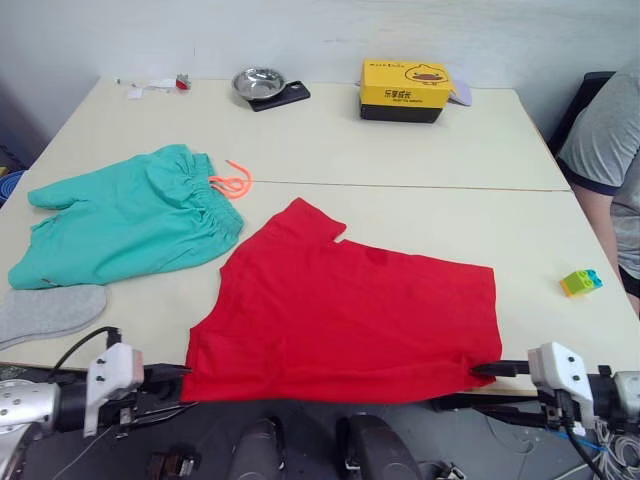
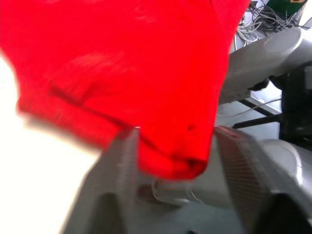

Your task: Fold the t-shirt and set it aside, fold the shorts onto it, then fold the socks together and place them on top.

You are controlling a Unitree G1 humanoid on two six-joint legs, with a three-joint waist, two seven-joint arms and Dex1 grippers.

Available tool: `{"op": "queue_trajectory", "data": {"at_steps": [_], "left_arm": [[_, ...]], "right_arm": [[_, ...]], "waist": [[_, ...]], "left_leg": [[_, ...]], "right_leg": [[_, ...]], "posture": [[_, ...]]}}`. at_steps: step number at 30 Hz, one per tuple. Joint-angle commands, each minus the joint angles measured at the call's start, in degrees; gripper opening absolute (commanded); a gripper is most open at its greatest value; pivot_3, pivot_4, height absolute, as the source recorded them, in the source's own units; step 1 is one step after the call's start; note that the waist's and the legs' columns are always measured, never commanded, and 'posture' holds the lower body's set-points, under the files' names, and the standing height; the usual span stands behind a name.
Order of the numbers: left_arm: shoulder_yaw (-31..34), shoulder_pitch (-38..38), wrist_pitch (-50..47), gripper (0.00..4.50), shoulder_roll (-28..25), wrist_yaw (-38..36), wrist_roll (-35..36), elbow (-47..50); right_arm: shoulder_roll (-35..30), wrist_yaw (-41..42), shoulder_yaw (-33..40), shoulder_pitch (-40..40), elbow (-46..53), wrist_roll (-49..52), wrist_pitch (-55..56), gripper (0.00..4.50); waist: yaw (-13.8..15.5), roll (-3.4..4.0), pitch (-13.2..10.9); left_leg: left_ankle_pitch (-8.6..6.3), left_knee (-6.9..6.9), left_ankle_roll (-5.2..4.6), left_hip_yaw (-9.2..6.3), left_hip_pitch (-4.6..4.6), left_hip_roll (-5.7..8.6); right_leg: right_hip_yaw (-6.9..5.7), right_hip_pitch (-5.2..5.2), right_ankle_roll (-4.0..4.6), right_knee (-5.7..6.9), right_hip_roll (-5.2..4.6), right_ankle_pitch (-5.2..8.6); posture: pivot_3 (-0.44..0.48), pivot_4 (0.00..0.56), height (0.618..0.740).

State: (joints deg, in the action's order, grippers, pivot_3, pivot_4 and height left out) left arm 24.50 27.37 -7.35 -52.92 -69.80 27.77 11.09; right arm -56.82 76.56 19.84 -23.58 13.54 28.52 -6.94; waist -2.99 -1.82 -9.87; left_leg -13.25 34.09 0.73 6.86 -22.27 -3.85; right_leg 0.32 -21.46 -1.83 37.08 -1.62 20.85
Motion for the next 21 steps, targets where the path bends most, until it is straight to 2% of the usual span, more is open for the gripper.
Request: {"op": "queue_trajectory", "data": {"at_steps": [1,2,3,7,9,10,15,21], "left_arm": [[6.4,-1.3,-6.9,4.06,-1.8,0.0,5.2,0.0],[7.1,-2.7,-8.6,4.39,-1.7,1.0,6.1,-0.2],[7.3,-4.5,-10.1,4.47,-1.6,2.0,6.9,-0.4],[5.3,-11.3,-14.5,4.47,0.3,6.0,8.8,0.5],[3.8,-13.5,-16.2,4.47,1.5,7.4,9.1,1.5],[2.4,-15.2,-16.4,4.47,2.1,8.2,8.6,1.5],[-4.3,-23.9,-16.8,4.47,4.3,10.8,6.4,0.1],[-9.3,-31.1,-17.0,4.47,4.3,11.6,3.1,-3.3]], "right_arm": [[-3.1,0.2,7.5,-0.4,3.7,7.4,-10.4,4.4],[-3.2,-0.3,8.6,0.1,3.9,8.4,-12.2,4.5],[-3.5,-0.6,9.3,0.3,3.9,8.8,-14.0,4.5],[-3.4,-0.5,10.9,2.0,1.2,7.1,-14.3,4.5],[-3.3,-1.6,11.4,3.6,0.5,7.0,-15.3,4.5],[-3.1,-2.7,11.5,5.1,0.0,7.1,-15.8,4.5],[-1.2,-7.7,10.9,9.4,-2.8,5.6,-16.4,4.5],[0.8,-14.4,8.3,13.2,-2.5,3.8,-19.2,4.5]], "waist": [[-0.1,-0.03,0.0],[0.0,-0.08,0.0],[0.0,-0.09,0.0],[0.4,-0.12,-0.1],[0.5,-0.12,-0.1],[0.5,-0.12,-0.1],[0.6,-0.18,-0.1],[0.6,-0.14,-0.1]], "left_leg": [[0.0,0.0,0.0,0.0,0.0,0.0],[0.0,0.01,0.0,0.0,0.01,0.0],[0.01,0.01,-0.01,-0.02,0.01,0.0],[0.03,0.03,-0.04,-0.03,0.0,0.03],[0.02,0.03,-0.06,-0.01,-0.04,0.05],[0.0,0.03,-0.06,-0.01,-0.05,0.04],[0.01,0.03,0.0,-0.01,-0.06,0.02],[0.01,0.04,0.02,0.05,-0.07,0.03]], "right_leg": [[0.01,0.0,0.32,0.0,-0.01,0.18],[0.01,0.01,0.48,0.01,-0.01,0.26],[0.01,0.01,0.51,0.01,0.0,0.27],[0.01,0.05,0.5,-0.02,-0.03,0.27],[0.01,0.04,0.22,-0.05,-0.05,0.12],[0.01,0.04,-0.15,-0.06,-0.04,-0.08],[0.01,-0.02,-0.18,-0.03,0.07,-0.1],[0.07,-0.04,-0.24,0.02,0.08,-0.11]], "posture": [[0.0,0.15,0.74],[0.0,0.15,0.74],[0.0,0.15,0.74],[0.0,0.15,0.74],[0.0,0.15,0.74],[0.0,0.15,0.74],[0.0,0.15,0.74],[0.0,0.15,0.74]]}}
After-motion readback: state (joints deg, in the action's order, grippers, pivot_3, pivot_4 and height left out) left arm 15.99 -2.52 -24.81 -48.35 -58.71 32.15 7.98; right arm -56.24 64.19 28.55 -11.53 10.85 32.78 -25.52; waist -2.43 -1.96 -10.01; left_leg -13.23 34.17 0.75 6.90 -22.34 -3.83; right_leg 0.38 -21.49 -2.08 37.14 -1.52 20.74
